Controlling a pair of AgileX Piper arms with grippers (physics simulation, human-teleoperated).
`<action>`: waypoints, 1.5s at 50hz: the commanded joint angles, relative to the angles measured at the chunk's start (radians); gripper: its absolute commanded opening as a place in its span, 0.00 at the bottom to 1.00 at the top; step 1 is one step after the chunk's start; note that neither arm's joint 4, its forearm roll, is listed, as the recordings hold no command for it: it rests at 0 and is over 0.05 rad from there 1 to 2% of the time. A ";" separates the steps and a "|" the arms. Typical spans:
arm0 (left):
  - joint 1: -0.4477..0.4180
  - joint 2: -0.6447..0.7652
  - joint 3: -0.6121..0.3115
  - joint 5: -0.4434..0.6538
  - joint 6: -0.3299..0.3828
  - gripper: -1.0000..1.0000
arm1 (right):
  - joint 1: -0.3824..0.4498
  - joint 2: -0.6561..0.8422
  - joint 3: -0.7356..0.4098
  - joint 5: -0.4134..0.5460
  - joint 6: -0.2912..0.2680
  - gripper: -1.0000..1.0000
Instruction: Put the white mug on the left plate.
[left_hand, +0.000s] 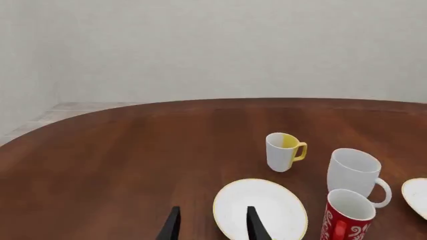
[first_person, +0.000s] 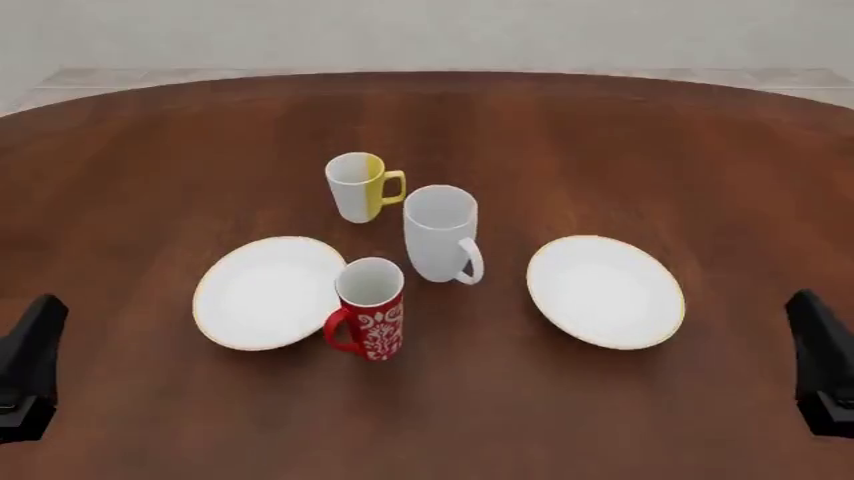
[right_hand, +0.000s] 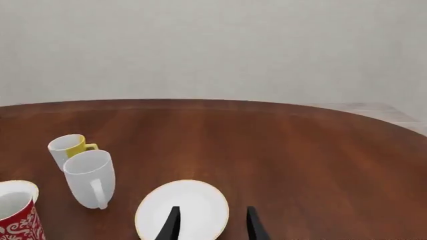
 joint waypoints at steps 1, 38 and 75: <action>0.000 0.000 0.000 0.000 0.000 1.00 | 0.019 -0.016 -0.005 0.023 0.002 1.00; 0.000 0.000 0.000 0.000 0.000 1.00 | 0.035 0.348 -0.126 -0.157 0.006 1.00; 0.000 0.000 0.000 0.000 0.000 1.00 | 0.135 0.824 -0.463 -0.102 -0.033 1.00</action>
